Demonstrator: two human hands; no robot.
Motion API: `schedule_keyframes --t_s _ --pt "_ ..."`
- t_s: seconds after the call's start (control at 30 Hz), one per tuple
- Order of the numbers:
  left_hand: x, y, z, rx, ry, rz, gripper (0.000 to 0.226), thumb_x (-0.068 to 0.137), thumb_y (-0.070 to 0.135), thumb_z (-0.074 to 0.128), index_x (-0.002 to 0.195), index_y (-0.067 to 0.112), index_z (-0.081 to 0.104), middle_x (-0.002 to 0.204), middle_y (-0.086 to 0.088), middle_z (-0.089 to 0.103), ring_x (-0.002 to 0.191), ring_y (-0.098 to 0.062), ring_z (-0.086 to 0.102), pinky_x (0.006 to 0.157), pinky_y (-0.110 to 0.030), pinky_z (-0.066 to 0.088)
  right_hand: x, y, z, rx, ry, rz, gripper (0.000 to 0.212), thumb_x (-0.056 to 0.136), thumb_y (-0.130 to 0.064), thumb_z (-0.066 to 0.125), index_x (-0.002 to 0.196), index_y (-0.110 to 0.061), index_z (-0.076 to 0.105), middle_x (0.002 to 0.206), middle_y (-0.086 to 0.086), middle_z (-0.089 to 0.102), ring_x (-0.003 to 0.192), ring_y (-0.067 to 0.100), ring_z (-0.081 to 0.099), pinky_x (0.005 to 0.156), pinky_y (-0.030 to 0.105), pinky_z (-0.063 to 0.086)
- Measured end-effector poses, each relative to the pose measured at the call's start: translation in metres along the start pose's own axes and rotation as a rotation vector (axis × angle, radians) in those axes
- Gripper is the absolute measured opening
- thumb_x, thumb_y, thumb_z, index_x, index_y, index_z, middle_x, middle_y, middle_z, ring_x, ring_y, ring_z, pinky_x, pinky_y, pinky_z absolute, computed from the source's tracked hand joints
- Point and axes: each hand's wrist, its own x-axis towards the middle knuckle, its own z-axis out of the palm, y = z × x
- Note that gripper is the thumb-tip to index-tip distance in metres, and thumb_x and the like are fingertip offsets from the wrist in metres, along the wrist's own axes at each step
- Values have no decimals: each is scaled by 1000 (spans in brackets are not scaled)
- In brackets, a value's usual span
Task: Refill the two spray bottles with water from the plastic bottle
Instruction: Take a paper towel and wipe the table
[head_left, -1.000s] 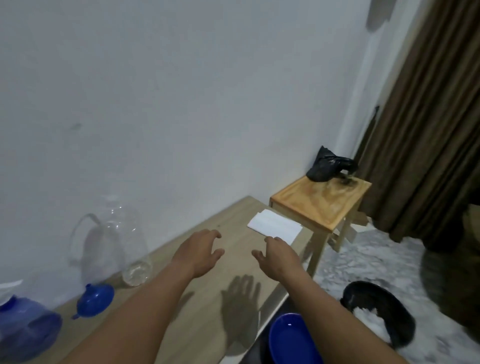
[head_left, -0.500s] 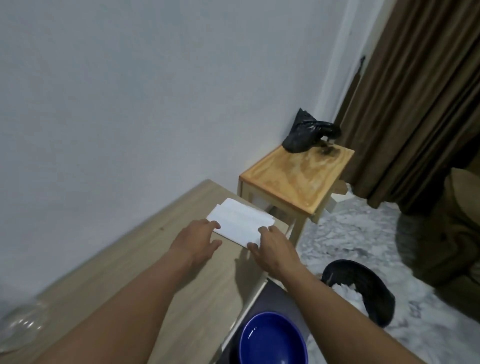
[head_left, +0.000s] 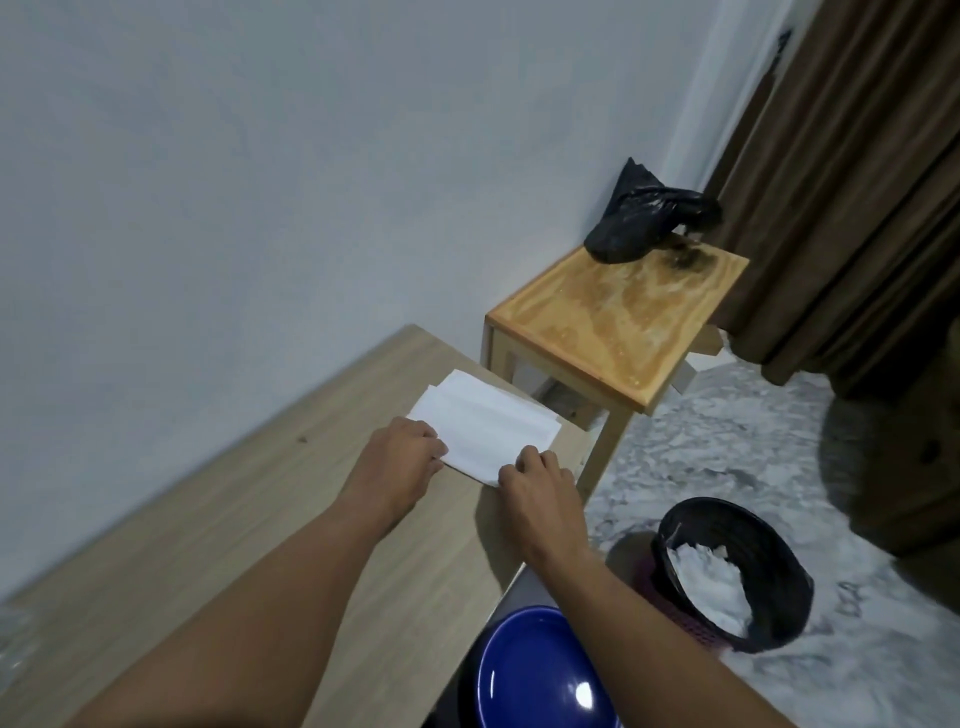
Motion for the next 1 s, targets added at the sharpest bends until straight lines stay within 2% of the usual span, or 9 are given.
schedule_keyframes --t_s 0.1,0.27,0.4,0.53,0.6,0.7,0.8,0.9,1.0 --pt "3 -2 -1 59 30 33 11 89 27 66 90 23 76 95 5 74 93 -27 63 76 -35 50 4 1 -3 54 29 8 22 103 -23 53 122 -17 62 120 5 58 107 21 50 92 37 47" --pt "8 4 -12 34 94 36 13 92 27 61 85 23 71 89 5 71 88 -25 61 73 -36 48 14 3 -24 147 94 47 20 100 -18 50 111 -18 67 112 3 64 101 23 52 85 39 49" --pt "16 6 -30 -22 195 49 8 90 22 65 87 21 72 91 4 72 86 -27 61 70 -34 47 24 5 -47 163 158 77 25 97 -19 49 107 -17 72 108 3 68 100 27 54 79 38 46" --pt "28 6 -51 -57 267 38 12 94 20 60 95 20 72 100 6 71 93 -24 60 72 -31 41 30 5 -67 212 237 90 24 96 -21 52 96 -17 76 100 1 69 93 24 54 77 37 47" --pt "32 7 -59 -80 280 30 14 96 22 56 97 21 70 98 6 71 94 -24 59 74 -33 44 32 6 -73 236 268 107 24 94 -22 53 90 -19 77 96 -1 69 91 22 53 76 38 47" --pt "36 10 -69 -80 259 24 14 98 25 49 99 23 64 95 4 69 97 -22 57 77 -36 45 33 7 -83 293 316 130 23 94 -24 54 89 -20 76 94 -2 69 92 21 53 74 36 45" --pt "39 12 -78 -71 253 10 11 96 22 46 95 26 56 88 3 66 93 -22 56 70 -33 41 33 6 -97 367 364 137 17 92 -23 53 88 -16 68 87 0 67 86 23 56 66 33 39" --pt "42 13 -90 -97 279 -11 13 95 21 48 93 25 59 84 2 64 91 -22 55 69 -32 39 36 7 -111 390 347 147 9 92 -21 51 96 -19 60 86 2 66 79 26 57 65 37 47" --pt "44 16 -105 -129 298 -12 15 96 20 51 94 23 66 85 4 66 95 -21 55 73 -32 42 36 8 -122 406 359 149 11 94 -18 52 102 -22 58 92 1 68 81 23 59 69 40 52"
